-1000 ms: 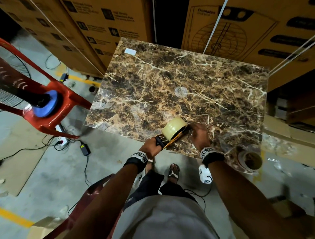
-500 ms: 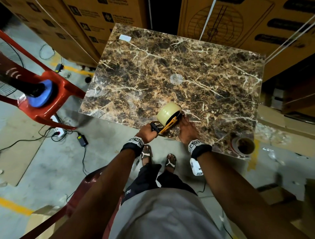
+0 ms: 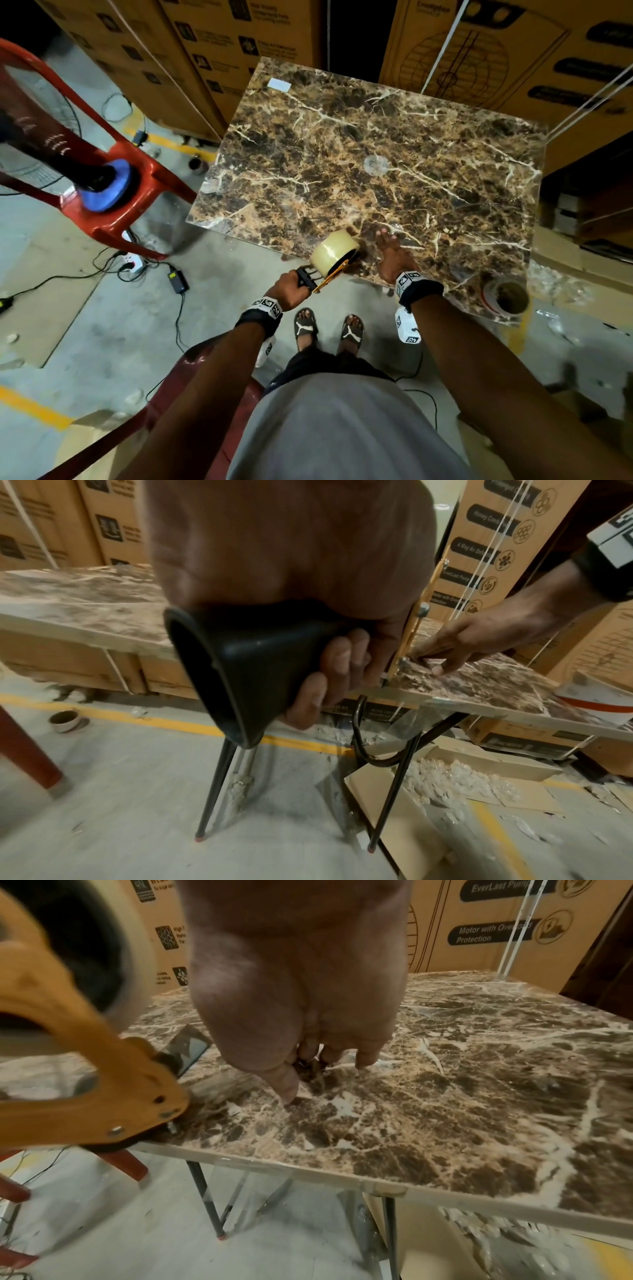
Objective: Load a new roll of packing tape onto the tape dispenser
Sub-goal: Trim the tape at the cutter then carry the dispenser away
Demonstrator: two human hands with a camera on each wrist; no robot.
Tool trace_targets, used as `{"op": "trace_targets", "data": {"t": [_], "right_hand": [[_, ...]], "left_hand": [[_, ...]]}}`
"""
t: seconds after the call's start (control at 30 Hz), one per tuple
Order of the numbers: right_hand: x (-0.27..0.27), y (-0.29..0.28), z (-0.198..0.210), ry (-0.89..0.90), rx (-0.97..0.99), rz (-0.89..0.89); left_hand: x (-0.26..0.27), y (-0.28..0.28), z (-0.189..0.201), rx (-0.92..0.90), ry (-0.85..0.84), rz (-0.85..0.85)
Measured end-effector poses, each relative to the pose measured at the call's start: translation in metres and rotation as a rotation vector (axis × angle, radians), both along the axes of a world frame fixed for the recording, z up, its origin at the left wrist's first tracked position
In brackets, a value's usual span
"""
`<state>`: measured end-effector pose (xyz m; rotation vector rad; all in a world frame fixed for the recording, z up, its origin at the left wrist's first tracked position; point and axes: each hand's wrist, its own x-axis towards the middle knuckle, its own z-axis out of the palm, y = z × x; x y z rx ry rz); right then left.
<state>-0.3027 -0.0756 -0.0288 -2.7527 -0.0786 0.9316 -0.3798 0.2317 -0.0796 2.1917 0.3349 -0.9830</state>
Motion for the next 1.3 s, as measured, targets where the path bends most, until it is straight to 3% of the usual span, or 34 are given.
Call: {"op": "trace_targets", "data": {"t": [0.07, 0.13, 0.3, 0.47, 0.57, 0.9, 1.07, 1.3], "right_hand": [[0.002, 0.003, -0.004, 0.024, -0.02, 0.01], [0.005, 0.003, -0.005, 0.076, -0.047, 0.008], [0.003, 0.03, 0.013, 0.054, -0.097, -0.038], [-0.04, 0.051, -0.001, -0.151, 0.259, 0.089], [-0.056, 0.052, -0.012, -0.161, 0.195, 0.141], [-0.053, 0.063, 0.003, -0.038, 0.062, 0.153], [-0.056, 0.066, 0.005, -0.017, 0.091, 0.145], [-0.055, 0.072, 0.005, -0.01, 0.052, 0.147]], "left_hand": [[-0.012, 0.01, 0.009, -0.011, -0.01, 0.02], [-0.02, 0.006, 0.056, -0.033, -0.031, 0.034], [-0.029, 0.004, 0.06, -0.063, -0.054, 0.044], [-0.032, -0.01, 0.087, -0.068, -0.055, 0.081], [-0.033, -0.011, 0.09, -0.059, -0.072, 0.074], [-0.042, -0.003, 0.071, -0.056, -0.109, 0.034], [-0.065, 0.014, 0.071, -0.018, -0.117, 0.052], [-0.114, 0.066, 0.008, -0.01, -0.073, 0.084]]}}
